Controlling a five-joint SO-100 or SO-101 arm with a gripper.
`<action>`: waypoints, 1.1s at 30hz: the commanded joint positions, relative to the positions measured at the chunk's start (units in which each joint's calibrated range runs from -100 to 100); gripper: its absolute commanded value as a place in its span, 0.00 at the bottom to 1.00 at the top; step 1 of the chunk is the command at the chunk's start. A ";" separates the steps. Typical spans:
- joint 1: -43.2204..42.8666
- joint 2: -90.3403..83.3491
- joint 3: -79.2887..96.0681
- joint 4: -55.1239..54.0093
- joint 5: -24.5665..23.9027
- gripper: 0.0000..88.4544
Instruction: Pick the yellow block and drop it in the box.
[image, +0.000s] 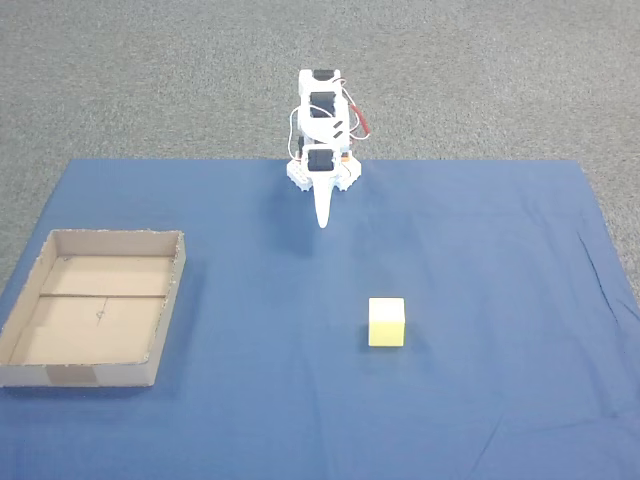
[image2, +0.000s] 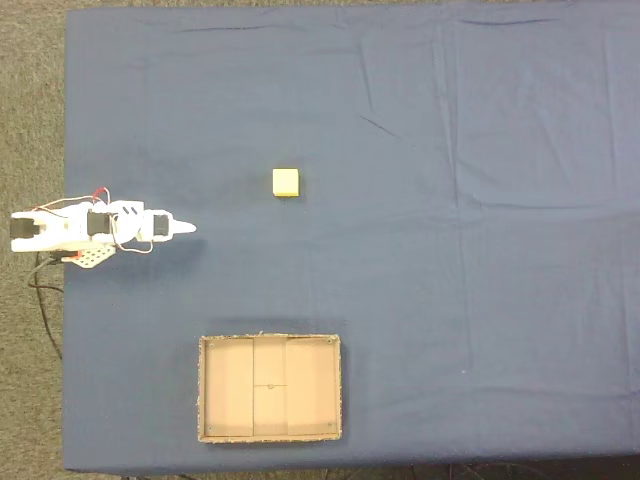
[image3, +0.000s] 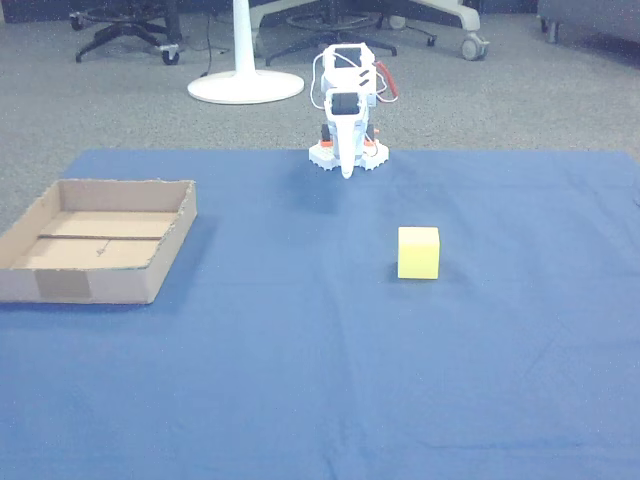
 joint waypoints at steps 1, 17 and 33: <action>0.12 -0.28 0.89 -0.47 1.81 0.00; 0.28 45.48 -57.40 15.57 11.33 0.39; -11.36 119.35 -125.27 26.07 -0.73 0.50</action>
